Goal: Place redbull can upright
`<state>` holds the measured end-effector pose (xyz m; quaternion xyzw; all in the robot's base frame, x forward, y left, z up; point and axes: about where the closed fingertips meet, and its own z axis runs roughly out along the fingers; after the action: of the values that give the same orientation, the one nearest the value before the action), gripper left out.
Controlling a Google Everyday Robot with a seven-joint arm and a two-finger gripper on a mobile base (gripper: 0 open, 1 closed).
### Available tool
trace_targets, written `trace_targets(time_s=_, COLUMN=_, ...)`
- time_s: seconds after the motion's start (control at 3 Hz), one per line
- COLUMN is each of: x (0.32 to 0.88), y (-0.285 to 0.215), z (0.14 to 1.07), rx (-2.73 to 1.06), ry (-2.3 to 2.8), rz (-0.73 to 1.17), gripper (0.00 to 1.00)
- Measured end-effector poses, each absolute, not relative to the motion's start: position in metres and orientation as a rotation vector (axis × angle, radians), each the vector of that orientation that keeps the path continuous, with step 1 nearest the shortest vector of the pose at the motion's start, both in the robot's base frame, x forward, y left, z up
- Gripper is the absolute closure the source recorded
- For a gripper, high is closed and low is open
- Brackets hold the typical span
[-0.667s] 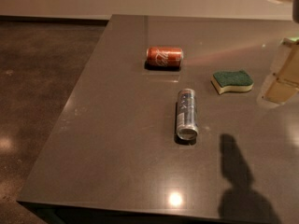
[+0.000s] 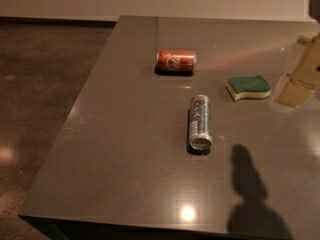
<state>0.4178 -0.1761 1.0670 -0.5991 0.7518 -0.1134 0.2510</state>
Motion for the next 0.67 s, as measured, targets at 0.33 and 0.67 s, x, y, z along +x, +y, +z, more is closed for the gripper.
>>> trace_targets(time_s=0.33, x=0.425, y=-0.155, z=1.063, rx=-1.616, ry=2.101, rz=-0.306, gripper=0.0)
trace_targets(time_s=0.67, x=0.434, y=-0.132, z=1.054, rx=-1.536, ry=2.222, rz=-0.287, gripper=0.0)
